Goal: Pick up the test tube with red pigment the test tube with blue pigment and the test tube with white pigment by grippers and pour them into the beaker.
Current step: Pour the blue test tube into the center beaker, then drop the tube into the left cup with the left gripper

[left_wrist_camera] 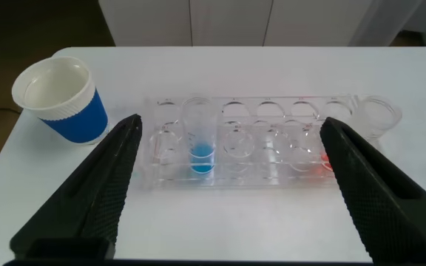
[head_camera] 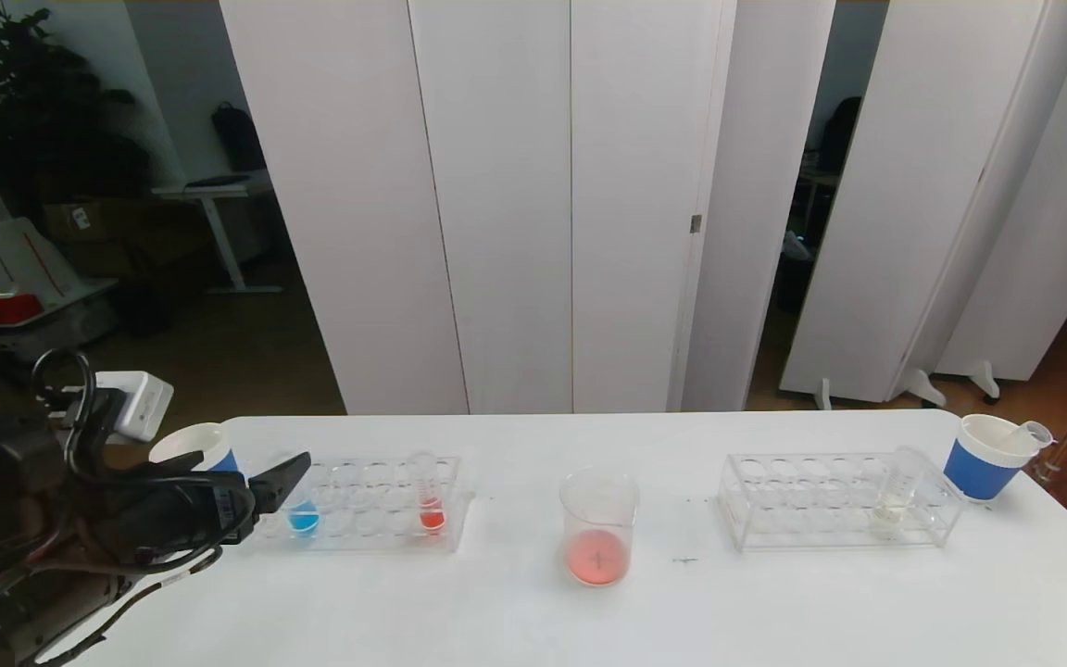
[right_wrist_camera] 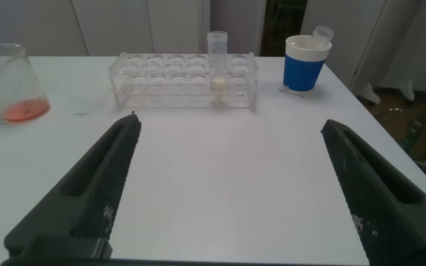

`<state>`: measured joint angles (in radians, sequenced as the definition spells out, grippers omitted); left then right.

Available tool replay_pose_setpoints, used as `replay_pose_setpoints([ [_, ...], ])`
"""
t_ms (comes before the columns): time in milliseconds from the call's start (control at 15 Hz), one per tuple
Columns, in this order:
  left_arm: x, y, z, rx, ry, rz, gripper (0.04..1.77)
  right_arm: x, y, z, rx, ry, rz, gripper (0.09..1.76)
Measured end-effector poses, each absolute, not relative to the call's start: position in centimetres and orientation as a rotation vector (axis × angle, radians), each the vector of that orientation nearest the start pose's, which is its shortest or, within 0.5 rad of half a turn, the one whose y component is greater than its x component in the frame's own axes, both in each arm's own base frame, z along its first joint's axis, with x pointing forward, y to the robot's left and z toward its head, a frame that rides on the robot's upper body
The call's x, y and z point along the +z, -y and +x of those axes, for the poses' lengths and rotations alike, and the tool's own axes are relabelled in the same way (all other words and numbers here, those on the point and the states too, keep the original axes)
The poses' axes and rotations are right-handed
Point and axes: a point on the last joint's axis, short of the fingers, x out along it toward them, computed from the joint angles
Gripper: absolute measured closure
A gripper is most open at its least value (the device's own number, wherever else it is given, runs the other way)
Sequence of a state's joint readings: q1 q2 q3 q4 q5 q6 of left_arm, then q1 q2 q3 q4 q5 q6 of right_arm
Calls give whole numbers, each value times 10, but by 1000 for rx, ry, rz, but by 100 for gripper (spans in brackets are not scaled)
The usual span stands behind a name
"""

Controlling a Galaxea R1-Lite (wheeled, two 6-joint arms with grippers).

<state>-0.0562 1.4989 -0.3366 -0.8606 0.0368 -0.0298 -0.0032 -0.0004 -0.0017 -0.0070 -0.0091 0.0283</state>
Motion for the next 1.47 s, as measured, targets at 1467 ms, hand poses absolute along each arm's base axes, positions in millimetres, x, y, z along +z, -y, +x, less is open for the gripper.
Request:
replay_pose_setpoints([
  [1467,81,-6,269,50,-331,-98,9,77,0,-23,-12,9,28,10],
])
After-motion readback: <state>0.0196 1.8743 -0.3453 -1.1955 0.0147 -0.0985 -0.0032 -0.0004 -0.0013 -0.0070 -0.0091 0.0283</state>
